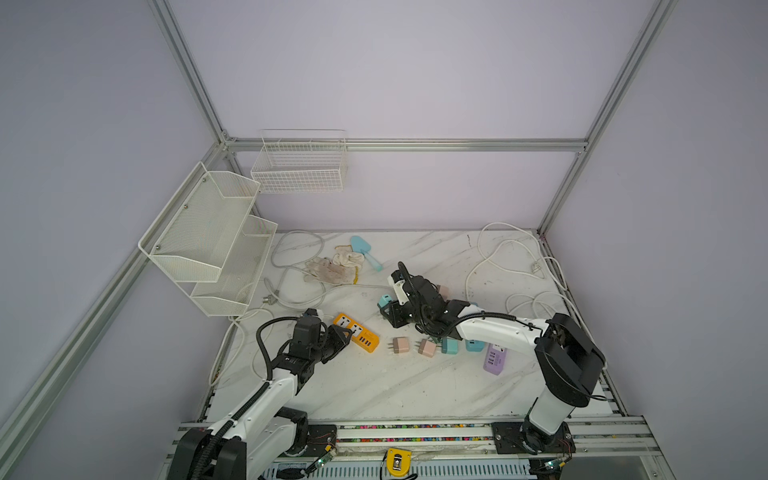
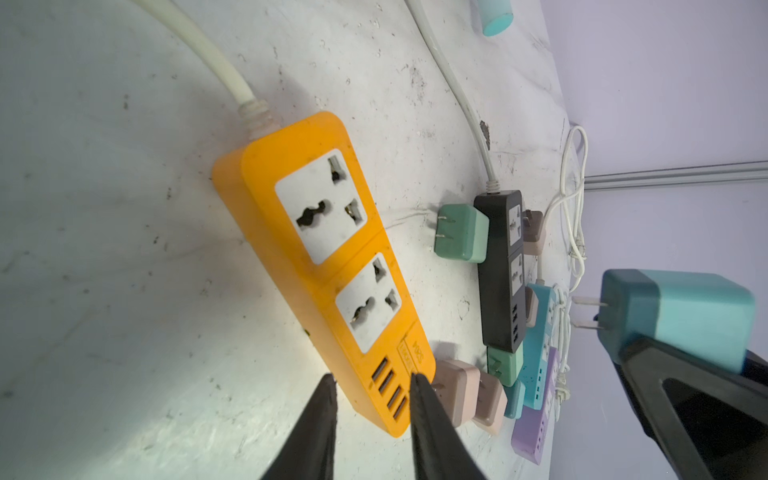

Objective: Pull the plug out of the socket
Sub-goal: 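Pull the teal adapter up out of the orange strip with the right gripper, then set the teal adapter down beside the green adapter and open the right gripper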

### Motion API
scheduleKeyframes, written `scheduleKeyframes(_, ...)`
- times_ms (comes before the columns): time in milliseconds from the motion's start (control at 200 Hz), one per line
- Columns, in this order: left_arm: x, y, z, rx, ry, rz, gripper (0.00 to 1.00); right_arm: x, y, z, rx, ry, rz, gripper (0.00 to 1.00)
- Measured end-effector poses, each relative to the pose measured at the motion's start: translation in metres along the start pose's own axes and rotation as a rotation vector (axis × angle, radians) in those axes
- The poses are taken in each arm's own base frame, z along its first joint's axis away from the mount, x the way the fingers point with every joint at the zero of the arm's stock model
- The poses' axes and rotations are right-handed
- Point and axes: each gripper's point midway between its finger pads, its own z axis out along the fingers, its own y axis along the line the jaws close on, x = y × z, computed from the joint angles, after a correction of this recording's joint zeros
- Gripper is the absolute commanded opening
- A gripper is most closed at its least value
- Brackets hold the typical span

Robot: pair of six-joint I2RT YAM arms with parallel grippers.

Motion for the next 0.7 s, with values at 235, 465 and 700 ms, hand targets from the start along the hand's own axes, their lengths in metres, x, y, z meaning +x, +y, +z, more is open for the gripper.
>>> scheduleKeyframes(235, 0.007, -0.014, -0.009, 0.028, -0.019, 0.032, 0.37, 0.035, -0.016, 0.005, 0.005, 0.05, 0.089, 0.0)
scheduleKeyframes(465, 0.014, -0.017, -0.011, 0.02, -0.023, 0.044, 0.39, 0.043, -0.018, 0.011, -0.015, 0.044, 0.133, 0.0)
scheduleKeyframes(700, 0.02, -0.02, -0.012, 0.018, -0.023, 0.06, 0.4, 0.053, -0.026, 0.028, -0.006, 0.056, 0.151, 0.0)
